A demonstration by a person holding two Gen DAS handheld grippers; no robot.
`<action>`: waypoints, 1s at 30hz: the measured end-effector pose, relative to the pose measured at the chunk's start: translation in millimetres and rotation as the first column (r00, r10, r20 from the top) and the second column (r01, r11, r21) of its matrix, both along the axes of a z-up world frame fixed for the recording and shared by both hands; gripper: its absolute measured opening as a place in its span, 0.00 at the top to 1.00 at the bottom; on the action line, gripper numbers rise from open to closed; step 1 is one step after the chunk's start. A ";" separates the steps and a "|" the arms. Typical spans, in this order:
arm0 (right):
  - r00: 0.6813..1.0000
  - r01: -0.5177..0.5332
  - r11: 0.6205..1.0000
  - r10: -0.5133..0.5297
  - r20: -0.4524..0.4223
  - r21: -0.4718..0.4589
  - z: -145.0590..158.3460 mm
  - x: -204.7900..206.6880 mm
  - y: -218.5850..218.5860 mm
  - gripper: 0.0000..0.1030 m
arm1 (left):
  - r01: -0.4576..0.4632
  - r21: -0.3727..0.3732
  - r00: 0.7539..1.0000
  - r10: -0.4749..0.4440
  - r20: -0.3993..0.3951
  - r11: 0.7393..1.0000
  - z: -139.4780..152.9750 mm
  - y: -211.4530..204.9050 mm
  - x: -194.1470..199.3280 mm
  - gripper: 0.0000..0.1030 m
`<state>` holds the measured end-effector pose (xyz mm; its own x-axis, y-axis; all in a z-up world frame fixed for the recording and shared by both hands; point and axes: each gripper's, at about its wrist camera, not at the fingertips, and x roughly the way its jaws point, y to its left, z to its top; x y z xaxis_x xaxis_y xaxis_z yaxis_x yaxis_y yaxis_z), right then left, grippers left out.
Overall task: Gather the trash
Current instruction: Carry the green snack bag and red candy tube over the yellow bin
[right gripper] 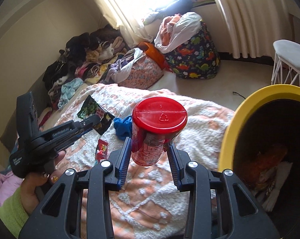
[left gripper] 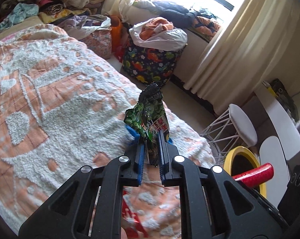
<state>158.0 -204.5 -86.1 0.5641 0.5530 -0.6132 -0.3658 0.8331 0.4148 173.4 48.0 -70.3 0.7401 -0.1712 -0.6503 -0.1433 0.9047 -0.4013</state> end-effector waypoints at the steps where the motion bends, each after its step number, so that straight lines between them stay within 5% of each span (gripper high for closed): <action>1: 1.000 0.008 1.000 -0.008 0.002 0.001 0.9 -0.4 -3.8 0.67 | 0.013 0.002 1.000 -0.013 0.001 1.000 0.8 -6.1 -0.3 0.93; 30: 0.955 0.298 0.954 -0.298 0.000 0.039 -0.9 -10.8 -128.4 0.67 | 0.262 0.080 0.965 -0.264 0.008 0.962 16.9 -119.6 -5.2 0.93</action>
<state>147.2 -333.0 -87.0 0.7100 0.3825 -0.5912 -0.1061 0.8882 0.4471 168.2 -71.7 -53.4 0.6878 -0.3113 -0.6558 0.1106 0.9378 -0.3292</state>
